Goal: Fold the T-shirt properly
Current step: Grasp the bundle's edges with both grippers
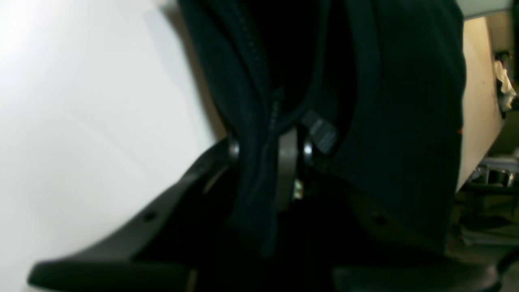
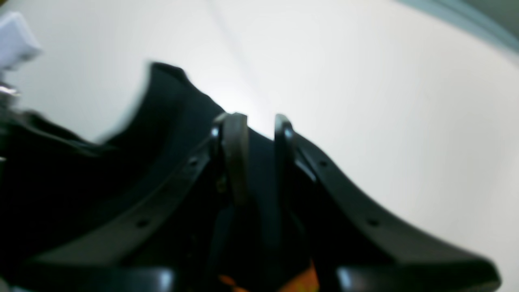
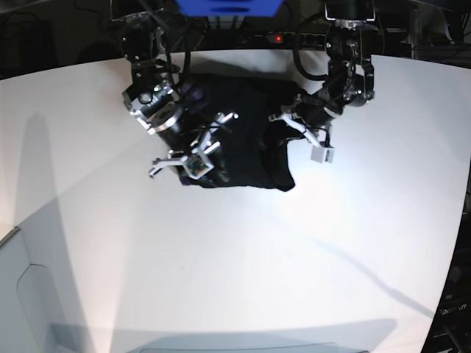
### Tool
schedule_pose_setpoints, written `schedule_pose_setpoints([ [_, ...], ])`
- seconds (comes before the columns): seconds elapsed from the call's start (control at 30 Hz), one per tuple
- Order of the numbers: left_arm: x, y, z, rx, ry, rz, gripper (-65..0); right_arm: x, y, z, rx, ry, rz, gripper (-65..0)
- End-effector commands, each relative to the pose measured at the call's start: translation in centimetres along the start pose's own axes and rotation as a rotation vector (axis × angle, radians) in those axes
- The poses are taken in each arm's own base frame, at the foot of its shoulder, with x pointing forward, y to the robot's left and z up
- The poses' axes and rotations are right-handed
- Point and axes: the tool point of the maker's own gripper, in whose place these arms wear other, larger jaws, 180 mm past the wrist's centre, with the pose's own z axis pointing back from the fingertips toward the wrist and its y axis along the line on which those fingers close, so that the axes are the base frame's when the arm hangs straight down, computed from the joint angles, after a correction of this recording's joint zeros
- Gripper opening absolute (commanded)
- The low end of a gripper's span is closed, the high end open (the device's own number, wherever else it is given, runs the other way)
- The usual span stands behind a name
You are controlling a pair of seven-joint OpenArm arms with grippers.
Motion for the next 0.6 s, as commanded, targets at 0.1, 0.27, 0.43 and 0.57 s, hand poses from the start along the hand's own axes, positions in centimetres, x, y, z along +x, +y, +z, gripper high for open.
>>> schedule_pose_setpoints([
  [0.1, -0.5, 0.5, 0.1, 0.027, 0.032, -0.018, -65.0, -1.4, -2.9, -1.0, -0.054, 0.012, -0.045, -54.8],
  [0.27, -0.4, 0.7, 0.2, 0.032, 0.029, -0.019, -65.0, -5.4, -5.9, -1.7, -0.110, 0.100, -0.119, -55.0],
  [0.43, -0.2, 0.8, 0.2, 0.033, 0.025, -0.018, -65.0, -8.2, -6.2, -2.0, -0.114, 0.158, -0.170, -55.0],
  [0.57, -0.2, 1.0, 0.0, 0.035, 0.029, -0.012, -65.0, -7.5, -6.3, -2.1, -0.116, 0.110, -0.170, -55.0],
])
